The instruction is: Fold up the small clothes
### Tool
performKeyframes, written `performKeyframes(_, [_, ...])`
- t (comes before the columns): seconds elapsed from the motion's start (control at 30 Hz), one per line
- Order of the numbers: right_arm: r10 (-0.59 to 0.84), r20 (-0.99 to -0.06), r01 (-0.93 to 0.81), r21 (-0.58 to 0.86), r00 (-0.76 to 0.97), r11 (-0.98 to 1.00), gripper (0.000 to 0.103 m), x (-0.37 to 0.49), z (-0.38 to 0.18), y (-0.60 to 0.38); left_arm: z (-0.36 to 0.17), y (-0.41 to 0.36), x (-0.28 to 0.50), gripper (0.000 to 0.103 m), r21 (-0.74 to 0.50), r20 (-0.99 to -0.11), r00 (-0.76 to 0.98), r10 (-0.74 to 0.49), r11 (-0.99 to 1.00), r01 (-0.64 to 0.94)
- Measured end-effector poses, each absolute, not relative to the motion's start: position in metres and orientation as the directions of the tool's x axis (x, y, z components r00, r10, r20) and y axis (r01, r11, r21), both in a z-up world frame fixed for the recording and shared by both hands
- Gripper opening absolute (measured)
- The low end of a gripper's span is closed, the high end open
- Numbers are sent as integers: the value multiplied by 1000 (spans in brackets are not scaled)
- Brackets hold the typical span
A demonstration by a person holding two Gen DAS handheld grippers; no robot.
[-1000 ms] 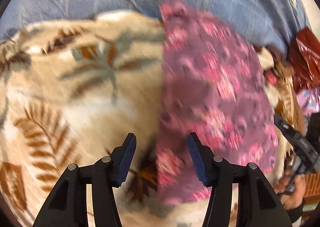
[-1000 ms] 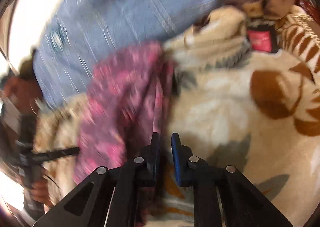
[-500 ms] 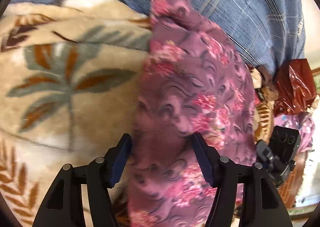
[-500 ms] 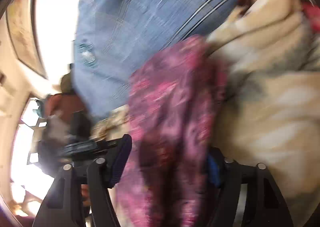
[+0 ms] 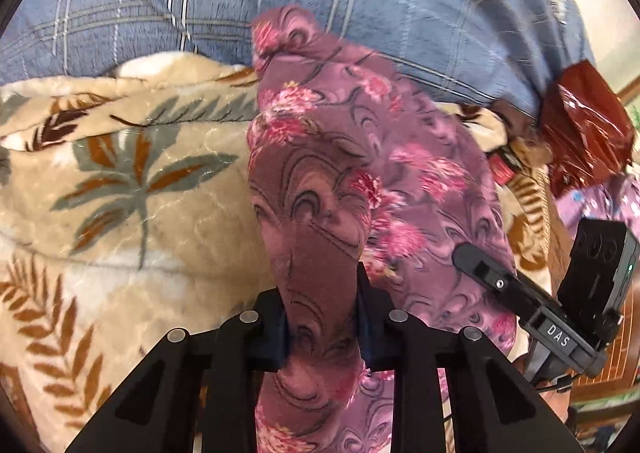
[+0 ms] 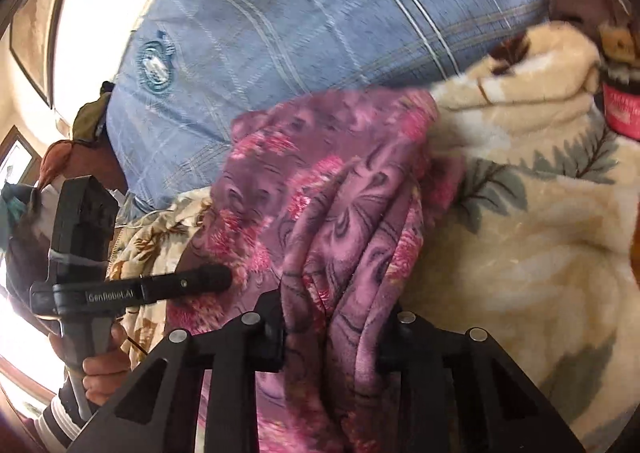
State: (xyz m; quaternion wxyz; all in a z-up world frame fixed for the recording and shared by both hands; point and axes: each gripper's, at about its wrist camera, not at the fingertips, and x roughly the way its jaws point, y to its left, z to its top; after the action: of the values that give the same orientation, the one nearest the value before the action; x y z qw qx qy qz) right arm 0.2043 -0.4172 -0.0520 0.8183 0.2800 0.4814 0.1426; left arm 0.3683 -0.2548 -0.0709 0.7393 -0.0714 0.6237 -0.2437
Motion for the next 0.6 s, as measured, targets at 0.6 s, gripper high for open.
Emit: performKeyframes(0.6, [589, -640, -87, 637, 493, 766, 30, 189, -19, -285, -7, -75, 301, 26, -411, -875, 214, -433, 900, 143])
